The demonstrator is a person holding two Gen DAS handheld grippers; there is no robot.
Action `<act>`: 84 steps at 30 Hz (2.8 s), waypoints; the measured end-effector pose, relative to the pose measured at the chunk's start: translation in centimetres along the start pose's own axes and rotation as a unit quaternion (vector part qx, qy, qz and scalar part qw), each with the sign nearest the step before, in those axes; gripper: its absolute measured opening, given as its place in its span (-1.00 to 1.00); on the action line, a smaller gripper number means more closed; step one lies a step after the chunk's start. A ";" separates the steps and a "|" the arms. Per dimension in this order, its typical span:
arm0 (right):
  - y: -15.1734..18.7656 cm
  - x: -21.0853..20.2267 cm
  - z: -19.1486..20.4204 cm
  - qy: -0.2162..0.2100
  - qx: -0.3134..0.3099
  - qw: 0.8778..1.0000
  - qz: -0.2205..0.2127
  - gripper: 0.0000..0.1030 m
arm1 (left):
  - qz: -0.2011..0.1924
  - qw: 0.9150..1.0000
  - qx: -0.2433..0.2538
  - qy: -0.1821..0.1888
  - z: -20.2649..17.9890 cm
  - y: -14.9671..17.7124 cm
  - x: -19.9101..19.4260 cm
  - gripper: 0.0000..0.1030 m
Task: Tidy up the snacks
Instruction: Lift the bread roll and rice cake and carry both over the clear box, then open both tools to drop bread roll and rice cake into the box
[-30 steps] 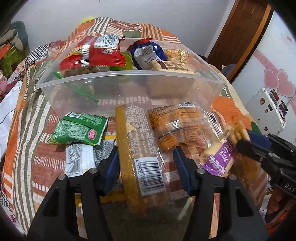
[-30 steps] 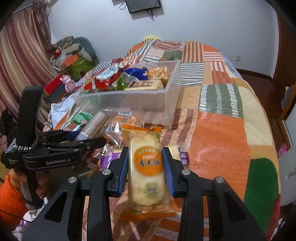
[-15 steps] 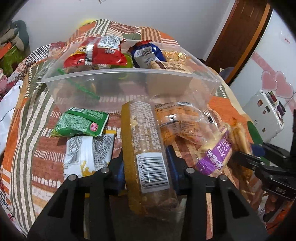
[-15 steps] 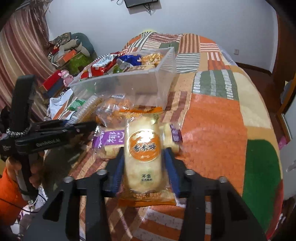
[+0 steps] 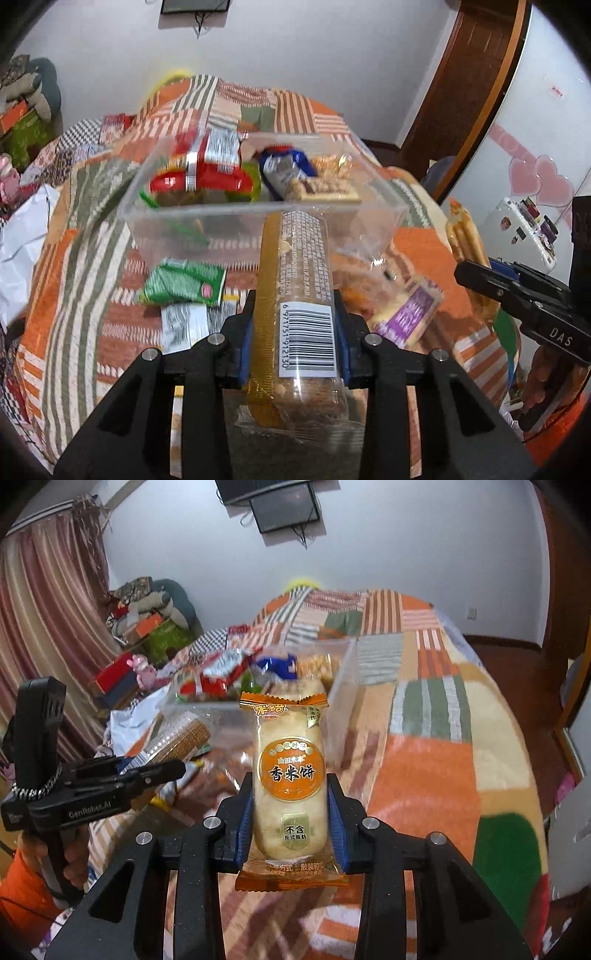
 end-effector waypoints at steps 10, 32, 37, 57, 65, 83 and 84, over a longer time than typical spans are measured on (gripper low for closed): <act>-3.1 0.9 0.5 -0.002 0.001 1.000 -0.030 -0.38 | -0.037 0.999 0.015 0.002 -0.1 -5.0 -0.3 -0.32; -8.8 6.8 0.4 -0.005 0.005 1.000 -0.024 -0.38 | -0.052 0.998 -0.012 -0.013 3.3 -12.2 5.1 -0.32; -9.4 8.6 0.6 -0.008 0.004 1.000 -0.009 -0.38 | -0.040 0.999 -0.018 -0.012 3.6 -12.6 7.1 -0.32; -8.9 12.4 1.3 0.008 -0.018 0.999 0.040 -0.34 | -0.035 0.998 -0.045 -0.029 6.3 -12.1 8.9 -0.20; -8.9 10.7 1.4 0.013 -0.023 0.999 0.027 -0.18 | -0.035 0.999 -0.030 -0.025 5.5 -11.7 7.4 -0.16; -6.6 2.4 0.7 0.024 -0.022 0.999 -0.013 0.28 | -0.050 0.997 0.018 -0.049 3.3 -8.2 -1.9 0.32; -6.2 2.2 0.7 0.025 -0.022 0.999 -0.011 0.28 | -0.049 0.997 0.020 -0.053 3.4 -7.8 -2.2 0.37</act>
Point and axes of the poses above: each gripper's, at about its wrist camera, not at the fingertips, and x roughly the way its jaws point, z to its left, y to its underside, the point moved 3 cm from there along x, roughly the way its jaws point, and after that the axes turned 8 degrees about y, right-handed, at the moved point
